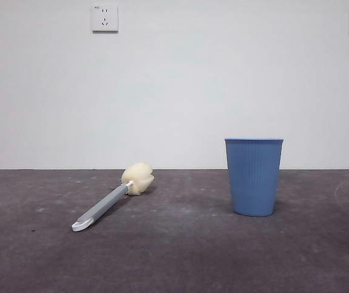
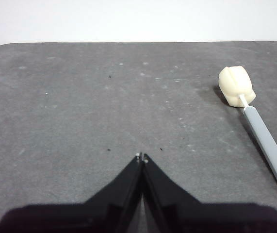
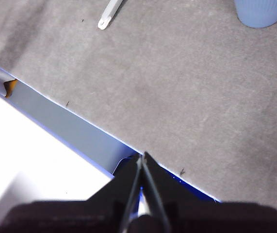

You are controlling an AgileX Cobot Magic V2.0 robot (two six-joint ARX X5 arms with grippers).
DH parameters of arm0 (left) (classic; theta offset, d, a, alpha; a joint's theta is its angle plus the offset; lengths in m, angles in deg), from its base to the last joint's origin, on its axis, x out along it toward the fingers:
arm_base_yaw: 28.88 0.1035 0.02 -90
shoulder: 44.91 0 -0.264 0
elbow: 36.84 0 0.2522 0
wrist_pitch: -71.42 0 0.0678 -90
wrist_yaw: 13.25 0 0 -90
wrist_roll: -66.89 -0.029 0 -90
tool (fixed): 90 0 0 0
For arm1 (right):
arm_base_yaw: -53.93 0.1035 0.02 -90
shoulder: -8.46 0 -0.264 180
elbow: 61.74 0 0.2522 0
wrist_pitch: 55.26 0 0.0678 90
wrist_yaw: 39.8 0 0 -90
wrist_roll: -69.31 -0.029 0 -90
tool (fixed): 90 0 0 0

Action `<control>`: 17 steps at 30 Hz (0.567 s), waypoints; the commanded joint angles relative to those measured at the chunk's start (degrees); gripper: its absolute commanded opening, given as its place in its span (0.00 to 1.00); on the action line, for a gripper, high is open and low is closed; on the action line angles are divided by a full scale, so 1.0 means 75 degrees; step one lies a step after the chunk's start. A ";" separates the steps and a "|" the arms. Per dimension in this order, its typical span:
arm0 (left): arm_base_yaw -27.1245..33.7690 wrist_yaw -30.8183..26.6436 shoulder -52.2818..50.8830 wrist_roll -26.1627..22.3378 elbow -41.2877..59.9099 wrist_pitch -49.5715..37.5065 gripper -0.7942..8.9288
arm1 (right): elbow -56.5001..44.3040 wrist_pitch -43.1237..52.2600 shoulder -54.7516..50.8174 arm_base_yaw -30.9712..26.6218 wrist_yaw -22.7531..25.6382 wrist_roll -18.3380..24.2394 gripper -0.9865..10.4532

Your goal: Pick up the cup brush,pick up the cup,insert the brush into the cup,clean the cup,put the cup brush back,put the cup back to the fixed position on the table

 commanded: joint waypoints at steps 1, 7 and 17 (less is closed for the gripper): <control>0.0020 -0.0009 -0.0023 0.0067 0.0102 -0.0017 0.08 | 0.0023 0.0023 -0.0003 0.0009 0.0023 -0.0044 0.09; 0.0020 -0.0009 -0.0023 0.0067 0.0102 -0.0017 0.08 | 0.0023 0.0061 -0.0076 -0.0032 0.0166 0.0425 0.09; 0.0020 -0.0009 -0.0023 0.0067 0.0102 -0.0017 0.08 | -0.0650 0.3276 -0.1454 -0.3092 0.0187 0.2186 0.09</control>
